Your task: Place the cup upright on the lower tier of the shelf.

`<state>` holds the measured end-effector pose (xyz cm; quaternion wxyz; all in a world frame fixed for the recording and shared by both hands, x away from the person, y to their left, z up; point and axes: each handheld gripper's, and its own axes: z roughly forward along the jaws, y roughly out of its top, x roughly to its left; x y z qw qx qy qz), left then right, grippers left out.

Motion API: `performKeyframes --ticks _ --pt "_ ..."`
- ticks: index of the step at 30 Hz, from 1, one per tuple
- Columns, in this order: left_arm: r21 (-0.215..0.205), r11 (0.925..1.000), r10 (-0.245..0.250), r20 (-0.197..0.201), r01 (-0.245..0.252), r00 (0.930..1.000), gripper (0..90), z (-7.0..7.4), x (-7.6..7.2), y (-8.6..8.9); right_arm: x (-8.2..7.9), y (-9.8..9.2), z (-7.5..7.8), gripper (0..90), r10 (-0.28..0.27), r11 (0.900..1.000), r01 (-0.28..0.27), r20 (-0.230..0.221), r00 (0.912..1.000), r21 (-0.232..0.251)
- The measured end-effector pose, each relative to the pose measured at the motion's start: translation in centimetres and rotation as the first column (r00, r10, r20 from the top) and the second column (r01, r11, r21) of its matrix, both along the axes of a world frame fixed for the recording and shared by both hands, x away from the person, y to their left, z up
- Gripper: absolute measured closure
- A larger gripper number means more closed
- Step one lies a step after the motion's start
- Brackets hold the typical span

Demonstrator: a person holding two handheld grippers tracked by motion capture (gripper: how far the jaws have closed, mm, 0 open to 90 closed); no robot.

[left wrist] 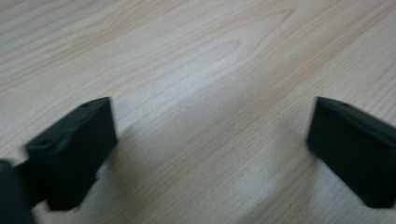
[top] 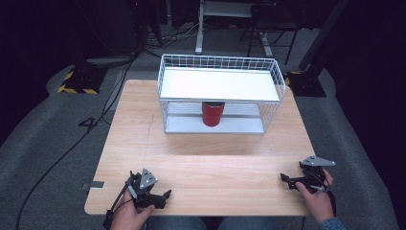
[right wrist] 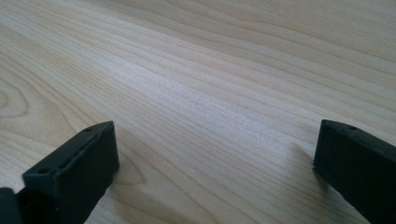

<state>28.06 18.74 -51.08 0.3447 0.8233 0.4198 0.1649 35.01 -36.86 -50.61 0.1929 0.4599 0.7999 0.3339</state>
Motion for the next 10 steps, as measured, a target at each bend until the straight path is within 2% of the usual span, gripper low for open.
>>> performKeyframes --ticks 10 --pt "-0.008 0.9996 0.026 0.005 -0.026 0.9996 0.2 -0.09 -0.11 -0.2 0.0 0.0 0.0 0.1 0.0 1.0 0.0 0.0 1.0 0.0"
